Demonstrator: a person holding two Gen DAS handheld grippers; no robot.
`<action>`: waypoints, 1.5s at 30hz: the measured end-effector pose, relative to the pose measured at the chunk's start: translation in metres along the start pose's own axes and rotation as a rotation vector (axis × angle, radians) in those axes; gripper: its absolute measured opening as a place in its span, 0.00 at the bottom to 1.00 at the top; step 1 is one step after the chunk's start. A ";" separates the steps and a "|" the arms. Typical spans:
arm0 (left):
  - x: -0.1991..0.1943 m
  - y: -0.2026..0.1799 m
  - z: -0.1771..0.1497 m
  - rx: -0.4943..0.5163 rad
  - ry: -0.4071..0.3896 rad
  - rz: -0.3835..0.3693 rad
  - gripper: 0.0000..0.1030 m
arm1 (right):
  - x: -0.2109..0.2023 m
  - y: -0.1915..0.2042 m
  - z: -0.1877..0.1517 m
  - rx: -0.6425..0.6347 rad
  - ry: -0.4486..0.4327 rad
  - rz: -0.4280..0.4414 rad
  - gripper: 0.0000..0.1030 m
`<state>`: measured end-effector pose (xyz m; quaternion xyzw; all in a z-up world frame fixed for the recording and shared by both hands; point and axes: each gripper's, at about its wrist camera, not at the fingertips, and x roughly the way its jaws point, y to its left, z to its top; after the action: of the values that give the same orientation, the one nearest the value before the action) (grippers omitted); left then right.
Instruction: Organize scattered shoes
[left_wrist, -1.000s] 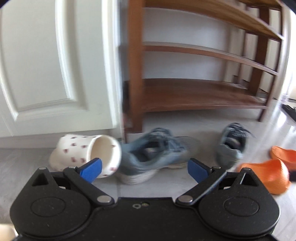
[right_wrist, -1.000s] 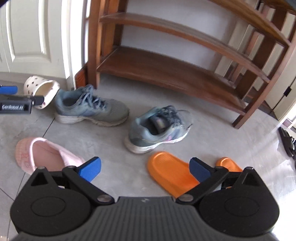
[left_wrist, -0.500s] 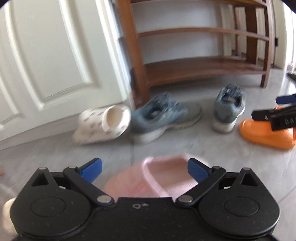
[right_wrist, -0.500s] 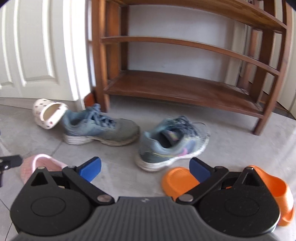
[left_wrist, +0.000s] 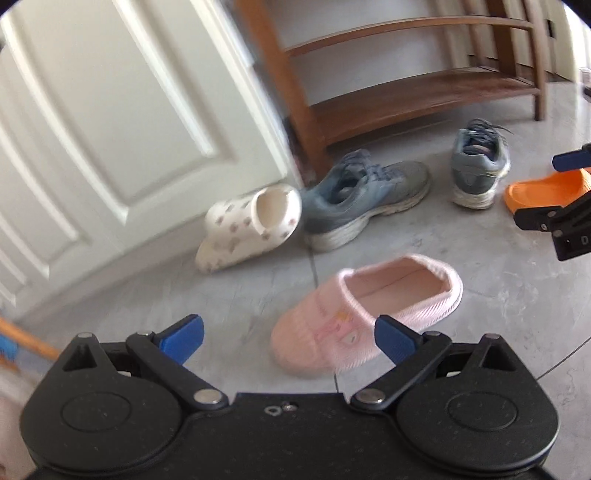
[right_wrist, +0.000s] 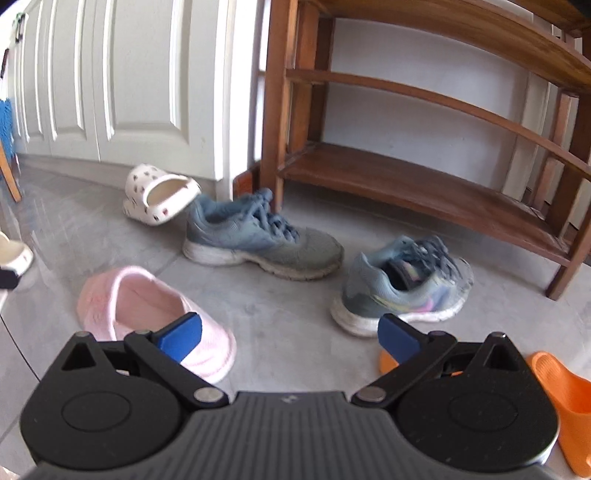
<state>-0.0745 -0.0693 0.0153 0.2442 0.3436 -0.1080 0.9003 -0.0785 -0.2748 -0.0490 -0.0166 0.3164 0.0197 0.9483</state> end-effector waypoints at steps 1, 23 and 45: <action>0.001 -0.002 0.000 -0.012 0.000 -0.014 0.97 | -0.002 -0.002 -0.003 0.002 0.005 -0.014 1.00; 0.015 0.009 -0.016 -0.060 0.036 -0.080 0.97 | -0.011 0.014 0.005 -0.050 0.088 -0.042 1.00; 0.004 0.126 -0.127 -0.332 0.112 -0.008 0.95 | 0.007 0.078 0.033 -0.221 0.052 0.148 1.00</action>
<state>-0.0982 0.1038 -0.0235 0.0966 0.4073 -0.0394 0.9073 -0.0572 -0.1949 -0.0284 -0.0980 0.3374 0.1240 0.9280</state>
